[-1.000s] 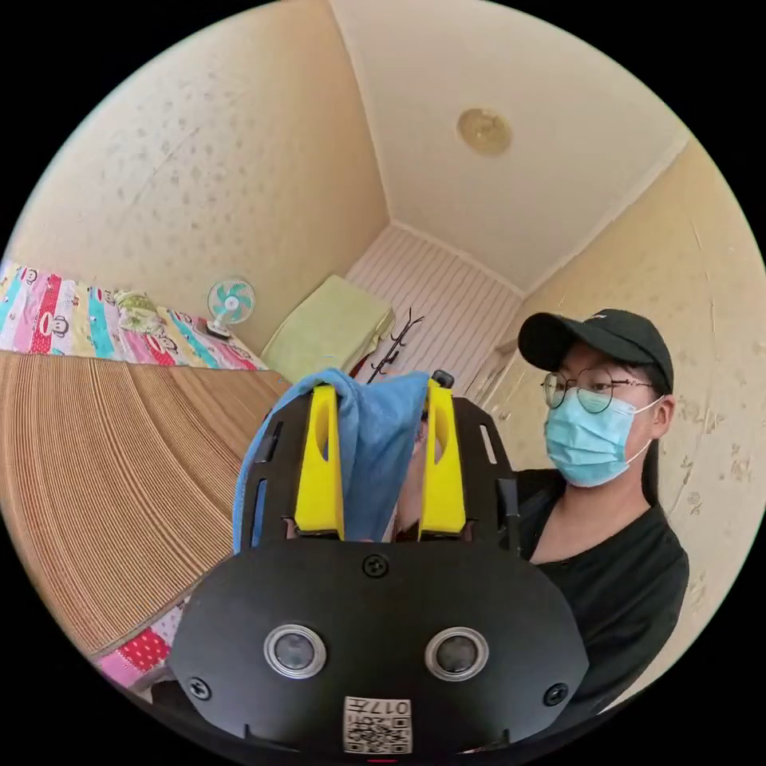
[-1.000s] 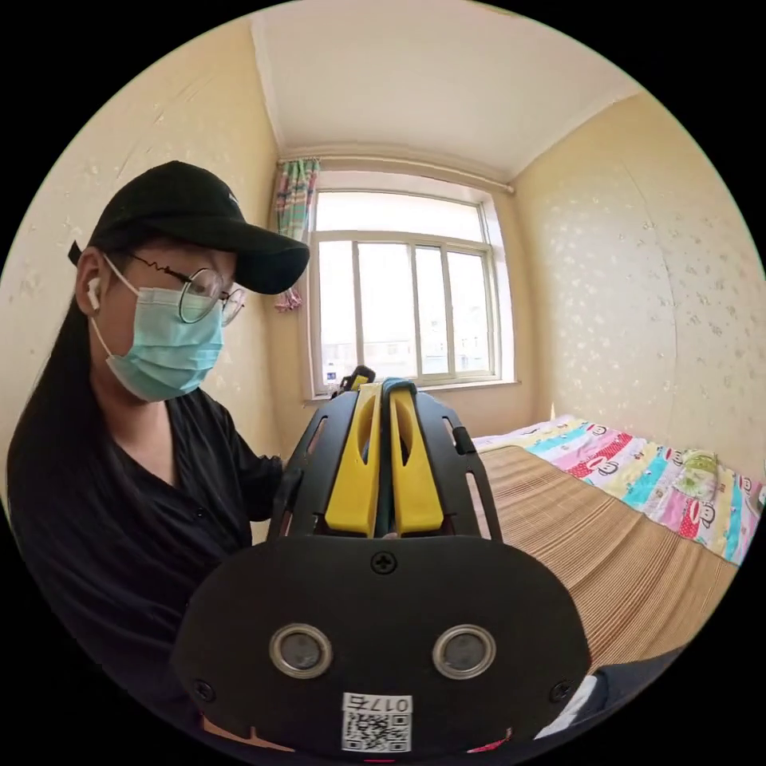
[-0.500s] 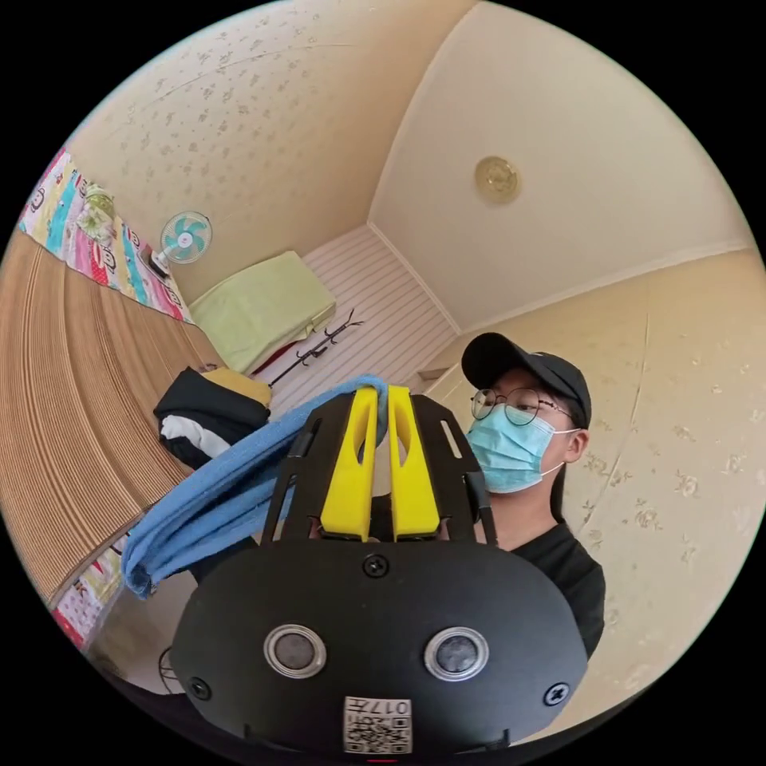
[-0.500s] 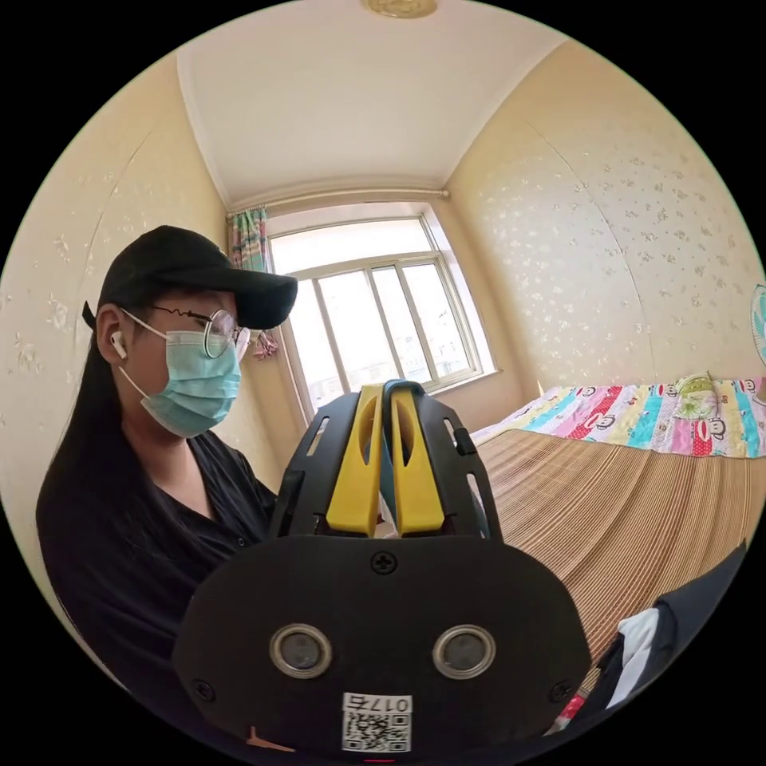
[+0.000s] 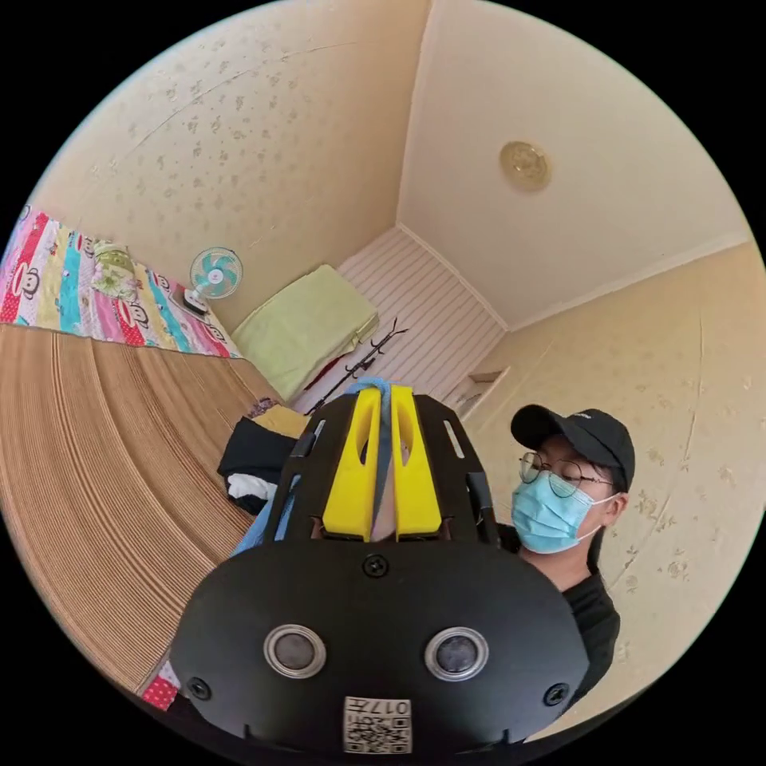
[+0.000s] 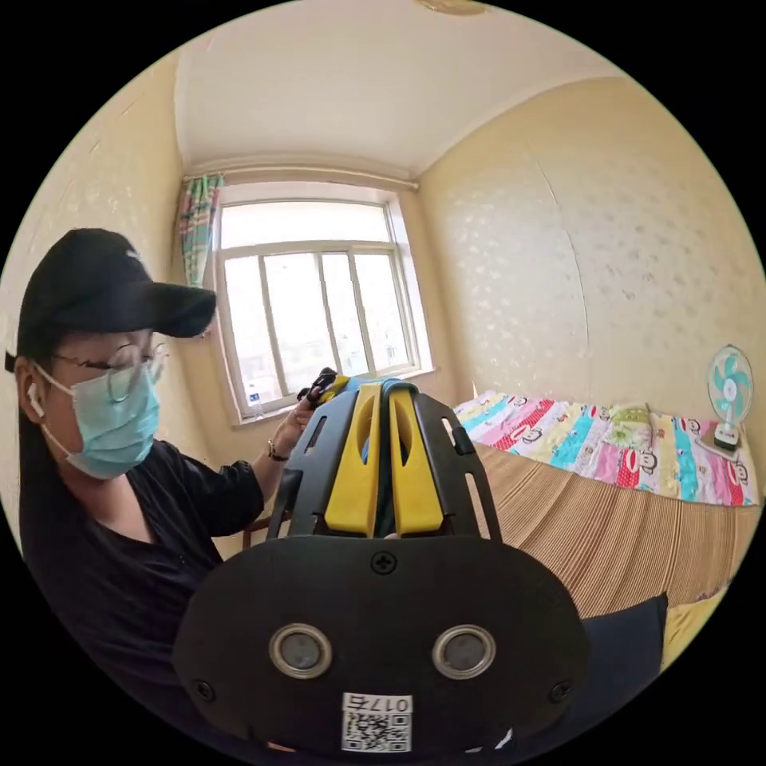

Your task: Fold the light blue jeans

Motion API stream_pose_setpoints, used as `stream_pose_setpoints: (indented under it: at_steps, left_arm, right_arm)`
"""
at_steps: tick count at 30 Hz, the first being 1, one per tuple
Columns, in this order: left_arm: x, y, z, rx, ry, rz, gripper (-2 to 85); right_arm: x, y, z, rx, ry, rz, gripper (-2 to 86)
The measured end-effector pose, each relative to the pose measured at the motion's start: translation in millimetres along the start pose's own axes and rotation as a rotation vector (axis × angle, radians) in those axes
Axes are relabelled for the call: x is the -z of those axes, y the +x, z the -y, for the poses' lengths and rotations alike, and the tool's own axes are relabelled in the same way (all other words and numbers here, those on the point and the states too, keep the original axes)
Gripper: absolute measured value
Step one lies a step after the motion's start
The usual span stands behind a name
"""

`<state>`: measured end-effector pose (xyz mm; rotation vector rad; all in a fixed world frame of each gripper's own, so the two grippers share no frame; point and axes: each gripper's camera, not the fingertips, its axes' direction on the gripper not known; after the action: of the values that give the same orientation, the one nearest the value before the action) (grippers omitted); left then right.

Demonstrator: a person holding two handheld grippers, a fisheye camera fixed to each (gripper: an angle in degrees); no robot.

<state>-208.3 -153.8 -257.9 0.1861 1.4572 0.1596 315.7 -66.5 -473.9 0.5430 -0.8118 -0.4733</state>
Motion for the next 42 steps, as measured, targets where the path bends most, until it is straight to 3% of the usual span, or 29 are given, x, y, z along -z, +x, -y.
stream_pose_setpoints:
  at_steps: [3, 7, 10, 13, 20, 24, 28, 30, 32, 37, 42]
  left_arm:
    - [-5.8, -45.3, 22.4, 0.019, 0.037, 0.119, 0.4]
    - [-14.1, -73.9, 15.7, -0.045, 0.045, 0.209, 0.5]
    - [-27.5, -97.1, -33.9, -0.095, -0.005, 0.275, 0.5]
    - [-39.1, -129.8, -108.2, -0.04, -0.099, 0.328, 0.6]
    - [-40.3, -184.6, -274.7, 0.287, -0.193, 0.374, 3.8]
    - [-7.2, -199.5, -317.2, 0.489, -0.013, 0.345, 8.4]
    - [6.0, -240.3, -340.3, 0.701, 0.184, 0.103, 14.8]
    - [-10.7, -265.7, -336.0, 0.776, 0.146, 0.018, 17.6]
    - [-26.3, -276.0, -325.3, 0.801, 0.084, 0.04, 19.9]
    - [-50.6, -288.9, -301.0, 0.861, 0.027, 0.147, 21.1]
    - [-49.2, -291.3, -299.1, 0.869, -0.016, 0.211, 16.6]
  right_arm:
    - [-65.2, 88.2, 7.8, -0.174, -0.057, 0.041, 0.9]
    - [-113.8, 133.2, -14.0, -0.22, -0.037, 0.032, 1.0]
    - [-145.8, 137.0, -68.9, -0.198, -0.099, -0.046, 1.1]
    - [-170.8, 145.6, -156.6, -0.277, -0.201, 0.033, 1.1]
    - [-196.1, 128.2, -340.6, -0.495, -0.544, 0.073, 2.6]
    - [-188.9, 146.6, -378.3, -0.642, -0.696, 0.009, 4.7]
    - [-191.1, 179.4, -389.6, -0.808, -0.625, 0.221, 10.5]
    - [-204.9, 205.3, -405.4, -0.977, -0.437, 0.483, 13.6]
    - [-222.6, 221.0, -419.2, -1.089, -0.364, 0.608, 16.0]
    - [-241.1, 233.0, -422.5, -1.154, -0.348, 0.54, 19.1]
    - [-219.2, 239.9, -422.7, -1.204, -0.344, 0.501, 20.5]
